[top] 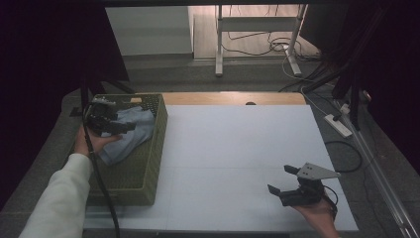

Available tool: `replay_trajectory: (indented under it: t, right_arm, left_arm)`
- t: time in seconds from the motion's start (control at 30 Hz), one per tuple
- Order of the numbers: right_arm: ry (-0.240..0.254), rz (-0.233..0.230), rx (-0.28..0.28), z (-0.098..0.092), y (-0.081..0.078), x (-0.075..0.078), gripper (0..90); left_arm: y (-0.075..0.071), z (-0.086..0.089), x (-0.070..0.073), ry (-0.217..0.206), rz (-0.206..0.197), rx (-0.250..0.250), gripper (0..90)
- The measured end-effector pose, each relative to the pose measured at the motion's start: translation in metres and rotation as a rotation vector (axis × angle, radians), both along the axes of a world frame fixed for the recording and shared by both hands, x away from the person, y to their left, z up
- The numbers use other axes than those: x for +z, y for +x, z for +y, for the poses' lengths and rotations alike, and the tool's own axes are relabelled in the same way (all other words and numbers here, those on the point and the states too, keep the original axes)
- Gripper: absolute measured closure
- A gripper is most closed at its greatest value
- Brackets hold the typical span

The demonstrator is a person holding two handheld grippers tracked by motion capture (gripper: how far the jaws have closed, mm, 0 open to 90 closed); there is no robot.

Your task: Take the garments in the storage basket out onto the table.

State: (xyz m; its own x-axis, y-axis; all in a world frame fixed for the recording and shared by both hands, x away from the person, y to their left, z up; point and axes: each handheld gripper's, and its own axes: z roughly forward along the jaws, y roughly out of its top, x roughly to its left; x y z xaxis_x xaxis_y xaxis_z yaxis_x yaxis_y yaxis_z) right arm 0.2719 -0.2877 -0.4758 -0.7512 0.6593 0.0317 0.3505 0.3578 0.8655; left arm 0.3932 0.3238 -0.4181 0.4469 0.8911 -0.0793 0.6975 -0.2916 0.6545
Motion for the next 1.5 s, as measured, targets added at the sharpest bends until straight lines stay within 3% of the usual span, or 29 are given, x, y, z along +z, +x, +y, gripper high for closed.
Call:
replay_trajectory:
  t: [0.33, 1.13, 1.5]
  right_arm:
    - [-0.004, 0.000, -0.002, 0.000, 0.000, -0.001, 7.6]
    - [-0.016, 0.006, -0.003, 0.001, 0.001, -0.003, 7.6]
    - [-0.025, 0.011, -0.005, 0.001, 0.001, -0.004, 7.6]
  left_arm:
    - [0.009, 0.005, 0.003, 0.014, -0.003, 0.010, 11.3]
    - [0.030, 0.021, -0.035, 0.051, 0.070, 0.036, 12.9]
    - [0.038, 0.028, -0.048, 0.032, 0.097, 0.064, 13.2]
